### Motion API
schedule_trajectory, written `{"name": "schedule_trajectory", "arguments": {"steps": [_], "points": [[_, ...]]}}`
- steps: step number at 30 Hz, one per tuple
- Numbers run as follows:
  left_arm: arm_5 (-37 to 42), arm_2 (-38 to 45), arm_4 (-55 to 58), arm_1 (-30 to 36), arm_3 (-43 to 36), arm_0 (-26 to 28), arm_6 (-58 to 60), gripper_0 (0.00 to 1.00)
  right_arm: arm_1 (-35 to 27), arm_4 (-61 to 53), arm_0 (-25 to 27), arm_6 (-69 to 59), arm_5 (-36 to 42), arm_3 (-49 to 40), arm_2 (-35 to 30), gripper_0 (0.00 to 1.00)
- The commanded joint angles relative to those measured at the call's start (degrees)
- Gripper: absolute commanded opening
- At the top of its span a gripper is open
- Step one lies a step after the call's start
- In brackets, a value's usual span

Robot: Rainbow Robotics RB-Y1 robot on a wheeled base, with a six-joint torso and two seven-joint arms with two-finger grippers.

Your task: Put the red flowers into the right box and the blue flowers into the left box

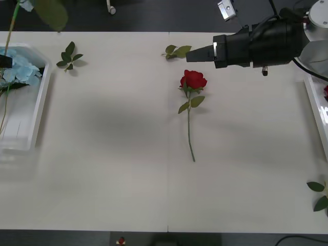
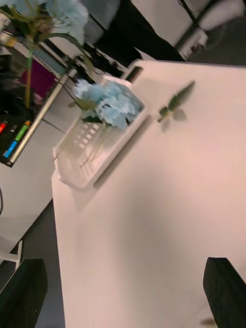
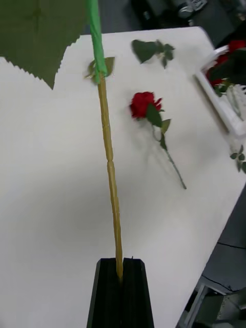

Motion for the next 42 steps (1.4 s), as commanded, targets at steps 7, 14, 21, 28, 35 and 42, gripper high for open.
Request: {"name": "schedule_trajectory", "arguments": {"steps": [7,14,21,28,35,42], "points": [[-0.83,4.2,-13.69,11.38,-1.85,2.62,0.22,0.0,-5.9,22.57,-5.6,-38.41,4.11,-15.49,1.0,0.89],[-6.98,4.38,-26.69,14.46,-1.85,4.11,-0.4,0.0,-5.81,31.36,-9.91,-57.48,16.59,-16.28,0.91,0.89],[-12.08,2.88,-36.27,14.54,-1.85,5.25,-0.13,0.0,-2.91,38.39,-13.07,-78.13,26.69,-16.37,0.91,0.88],[-13.92,-1.42,-41.81,14.54,-1.77,6.13,1.19,0.0,0.34,45.33,-13.33,-90.09,30.65,-16.46,0.91,0.89],[-14.54,-8.45,-43.13,13.23,-1.77,7.8,2.06,0.0,4.47,54.3,-13.25,-93.86,31.88,-15.14,2.31,0.89],[-15.24,-12.85,-44.62,10.59,0.34,7.98,3.21,0.0,8.87,61.06,-13.16,-90.79,25.99,-11.71,7.85,0.89]]}}
